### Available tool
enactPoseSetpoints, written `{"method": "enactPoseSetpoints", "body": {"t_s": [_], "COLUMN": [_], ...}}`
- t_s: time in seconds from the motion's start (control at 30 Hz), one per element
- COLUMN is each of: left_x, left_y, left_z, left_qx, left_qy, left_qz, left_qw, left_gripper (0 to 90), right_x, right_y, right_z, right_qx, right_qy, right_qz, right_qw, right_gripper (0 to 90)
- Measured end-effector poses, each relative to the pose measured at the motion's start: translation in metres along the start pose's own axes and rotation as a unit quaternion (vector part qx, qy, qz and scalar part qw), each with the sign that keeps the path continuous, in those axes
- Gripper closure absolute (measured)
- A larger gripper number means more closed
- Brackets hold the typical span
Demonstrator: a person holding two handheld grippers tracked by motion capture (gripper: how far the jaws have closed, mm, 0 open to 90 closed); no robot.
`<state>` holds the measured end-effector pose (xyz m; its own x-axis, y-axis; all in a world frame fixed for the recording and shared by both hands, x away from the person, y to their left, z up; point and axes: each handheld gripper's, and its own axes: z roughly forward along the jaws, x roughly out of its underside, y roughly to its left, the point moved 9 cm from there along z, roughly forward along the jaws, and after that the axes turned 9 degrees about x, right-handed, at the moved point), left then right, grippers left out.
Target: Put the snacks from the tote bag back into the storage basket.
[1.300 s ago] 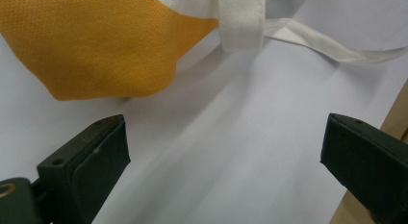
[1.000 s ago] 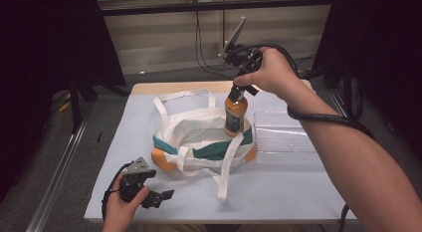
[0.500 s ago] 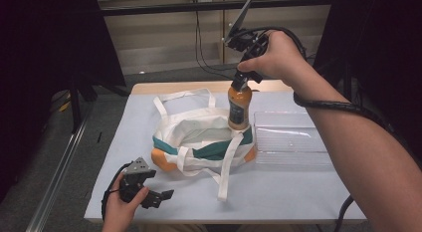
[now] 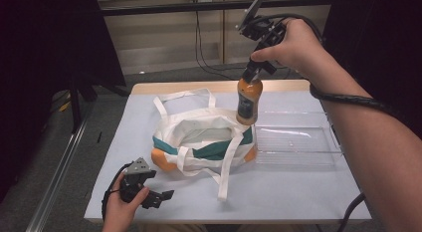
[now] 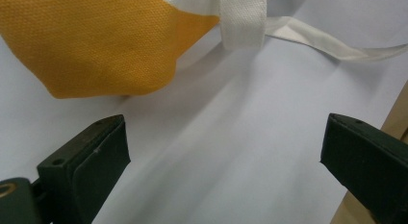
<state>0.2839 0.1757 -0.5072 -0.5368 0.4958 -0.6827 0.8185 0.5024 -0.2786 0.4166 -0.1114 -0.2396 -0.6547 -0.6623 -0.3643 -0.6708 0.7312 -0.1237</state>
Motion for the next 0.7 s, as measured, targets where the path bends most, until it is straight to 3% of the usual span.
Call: {"method": "enactPoseSetpoints", "body": {"t_s": [0.7], "left_x": [-0.001], "left_y": [-0.003], "left_z": [0.002], "left_qx": [0.004], "left_qy": [0.002], "left_qz": [-0.002], "left_qw": [1.0000], "left_gripper": [2.8], "right_x": [0.036], "right_y": [-0.018], "right_z": [0.000], "right_qx": [0.009], "right_qy": [0.017], "right_qz": [0.015], "right_qw": [0.9997], "right_gripper": [60.4]}}
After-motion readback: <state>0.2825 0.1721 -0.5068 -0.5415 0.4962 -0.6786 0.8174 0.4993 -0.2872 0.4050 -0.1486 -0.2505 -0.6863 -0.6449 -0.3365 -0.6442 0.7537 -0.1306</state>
